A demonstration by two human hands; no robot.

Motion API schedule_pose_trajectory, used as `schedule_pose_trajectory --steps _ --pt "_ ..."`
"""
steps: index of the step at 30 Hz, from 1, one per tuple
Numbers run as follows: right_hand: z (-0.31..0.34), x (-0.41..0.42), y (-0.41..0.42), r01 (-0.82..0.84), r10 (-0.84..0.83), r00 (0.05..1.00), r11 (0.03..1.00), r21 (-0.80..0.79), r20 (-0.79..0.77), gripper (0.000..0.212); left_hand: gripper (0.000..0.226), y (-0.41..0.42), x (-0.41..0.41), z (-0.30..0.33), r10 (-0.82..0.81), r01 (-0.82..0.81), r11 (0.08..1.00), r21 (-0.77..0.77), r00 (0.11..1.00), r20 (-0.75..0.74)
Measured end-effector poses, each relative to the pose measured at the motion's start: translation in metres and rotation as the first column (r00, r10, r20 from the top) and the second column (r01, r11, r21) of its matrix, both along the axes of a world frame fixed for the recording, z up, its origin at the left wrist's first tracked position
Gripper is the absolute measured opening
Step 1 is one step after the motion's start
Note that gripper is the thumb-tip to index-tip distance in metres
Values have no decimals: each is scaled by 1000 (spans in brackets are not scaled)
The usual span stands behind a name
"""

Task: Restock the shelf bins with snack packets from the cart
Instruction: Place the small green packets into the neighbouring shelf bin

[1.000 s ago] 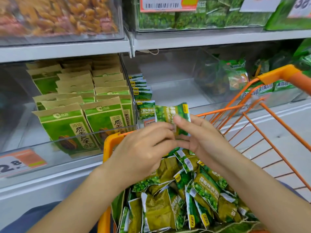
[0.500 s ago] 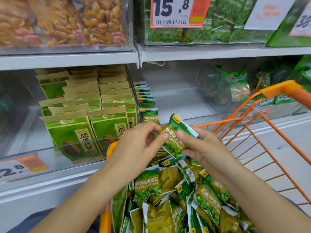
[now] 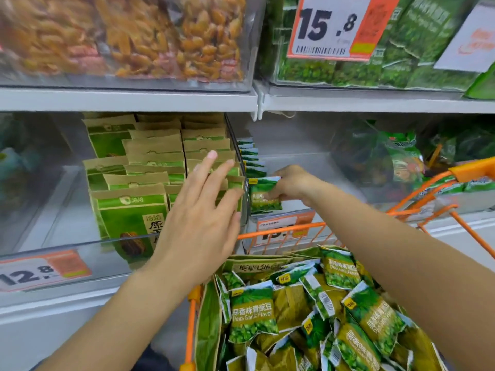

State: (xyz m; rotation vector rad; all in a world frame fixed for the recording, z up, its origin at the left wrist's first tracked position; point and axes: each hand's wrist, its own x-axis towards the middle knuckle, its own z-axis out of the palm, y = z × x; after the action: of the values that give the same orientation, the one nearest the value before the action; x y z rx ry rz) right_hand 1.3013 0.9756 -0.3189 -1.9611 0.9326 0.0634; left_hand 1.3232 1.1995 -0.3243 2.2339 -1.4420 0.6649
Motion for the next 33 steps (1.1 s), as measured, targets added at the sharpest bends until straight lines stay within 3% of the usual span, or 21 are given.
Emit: schedule_pose_trajectory --steps 2,3,6,8,11,14,16,20,22,25,27,30,33 --pt "-4 8 3 -78 51 987 981 -180 -151 71 29 4 1 0 -19 18 1000 -8 1000 -20" --pt "-4 10 4 -92 57 982 976 -197 -180 70 29 6 1 -1 -25 25 1000 -6 999 -26" --pt "-5 9 8 -94 83 981 994 -52 -175 67 28 9 5 -4 -28 29 999 28 1000 -11" --pt "-8 9 9 -125 113 976 991 -53 -187 64 29 9 5 -5 -24 24 999 46 1000 -7" --pt "-6 14 10 -176 140 969 969 -173 -202 61 30 8 4 -5 -11 12 999 47 1000 -17" --pt "-8 17 2 -132 96 988 931 -340 -122 48 30 6 4 -4 -9 9 999 39 1000 -21" --pt "-9 18 2 -157 117 987 870 -468 -113 39 29 5 4 -4 -8 9 999 35 1000 -18" --pt "-13 25 7 -255 182 967 754 -605 -181 45 27 5 5 -3 -10 10 1000 26 1000 -16" --pt "-14 27 7 -217 121 973 781 -585 -198 61 27 4 4 -3 -8 8 1000 26 1000 -14" --pt "-13 24 6 -147 24 960 893 -426 -280 80 28 4 5 -3 -14 15 999 31 1000 -26" --pt "-12 23 4 -145 68 955 956 -255 -289 76 29 5 5 -3 -20 21 999 35 999 -29" --pt "-15 27 3 -95 93 980 995 -2 -174 53 29 5 6 -3 -27 28 999 40 999 -27" --pt "-18 30 3 -90 95 987 995 44 -131 44 28 5 7 -3 -30 31 999 39 999 -29"
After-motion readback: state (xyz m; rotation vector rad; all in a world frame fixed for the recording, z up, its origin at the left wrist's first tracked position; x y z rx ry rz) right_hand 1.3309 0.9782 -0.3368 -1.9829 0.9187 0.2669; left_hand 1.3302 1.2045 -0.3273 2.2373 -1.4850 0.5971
